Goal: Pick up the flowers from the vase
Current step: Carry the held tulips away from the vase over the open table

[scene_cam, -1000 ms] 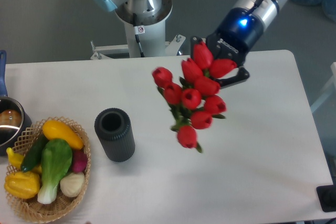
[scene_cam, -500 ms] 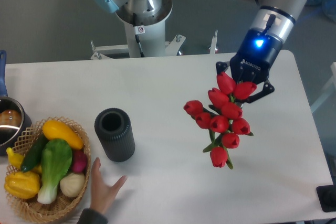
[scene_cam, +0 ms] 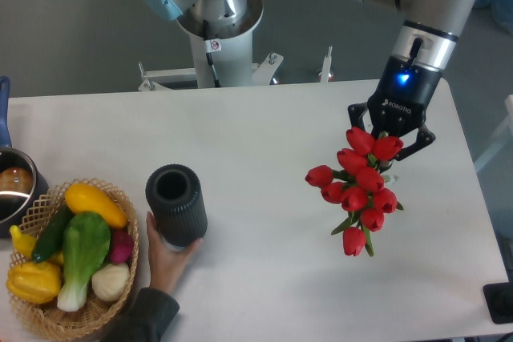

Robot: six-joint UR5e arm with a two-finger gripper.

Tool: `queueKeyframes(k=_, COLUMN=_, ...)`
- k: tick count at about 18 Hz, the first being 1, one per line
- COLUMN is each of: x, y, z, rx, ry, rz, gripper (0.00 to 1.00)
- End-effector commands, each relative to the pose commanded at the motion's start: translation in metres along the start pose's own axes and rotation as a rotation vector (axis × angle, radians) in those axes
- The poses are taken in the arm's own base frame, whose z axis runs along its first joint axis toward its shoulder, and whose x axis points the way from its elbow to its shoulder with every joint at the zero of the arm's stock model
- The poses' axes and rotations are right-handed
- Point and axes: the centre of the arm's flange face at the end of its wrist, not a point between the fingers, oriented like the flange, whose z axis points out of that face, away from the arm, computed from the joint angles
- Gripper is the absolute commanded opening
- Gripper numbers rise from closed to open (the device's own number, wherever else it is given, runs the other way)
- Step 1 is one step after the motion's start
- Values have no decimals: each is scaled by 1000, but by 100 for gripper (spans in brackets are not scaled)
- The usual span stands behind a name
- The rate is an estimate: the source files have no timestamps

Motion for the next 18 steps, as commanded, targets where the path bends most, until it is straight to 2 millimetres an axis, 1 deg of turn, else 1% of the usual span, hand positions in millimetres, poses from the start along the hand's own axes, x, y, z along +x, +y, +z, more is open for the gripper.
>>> queueKeyframes(k=1, x=4, y=-5, z=6, rx=-19, ry=6, rz=26, gripper=0)
queueKeyframes(k=3, x=5, y=-6, z=8, rx=-27, ry=12, rz=15, gripper=0)
queueKeyframes(k=5, x=4, y=-3, z=12, rx=-58, ry=12, rz=-24, gripper=0)
queueKeyframes(k=7, x=0, y=5, z=20, rx=-144, ry=1, rz=-87, gripper=0)
queueKeyframes(k=8, x=-1, y=7, z=35, rx=-196, ry=11, rz=-92, gripper=0)
queueKeyframes(k=9, x=-7, y=18, z=50, rx=-251, ry=19, rz=-100, gripper=0)
queueKeyframes(k=10, x=-16, y=25, z=58, rx=-294, ry=15, rz=-104, gripper=0)
queueKeyframes(k=11, x=-30, y=29, z=59, rx=-325, ry=-4, rz=-108, gripper=0)
queueKeyframes(k=12, x=-46, y=29, z=60, rx=-351, ry=-22, rz=-113, gripper=0)
queueKeyframes(k=13, x=-55, y=28, z=58, rx=-381, ry=-27, rz=-127, gripper=0)
queueKeyframes(k=14, x=-57, y=26, z=56, rx=-409, ry=-25, rz=-141, gripper=0)
queueKeyframes(k=15, x=-56, y=28, z=59, rx=-424, ry=-16, rz=-141, gripper=0)
queueKeyframes(k=18, x=-46, y=10, z=73, rx=-465, ry=-12, rz=-97, gripper=0)
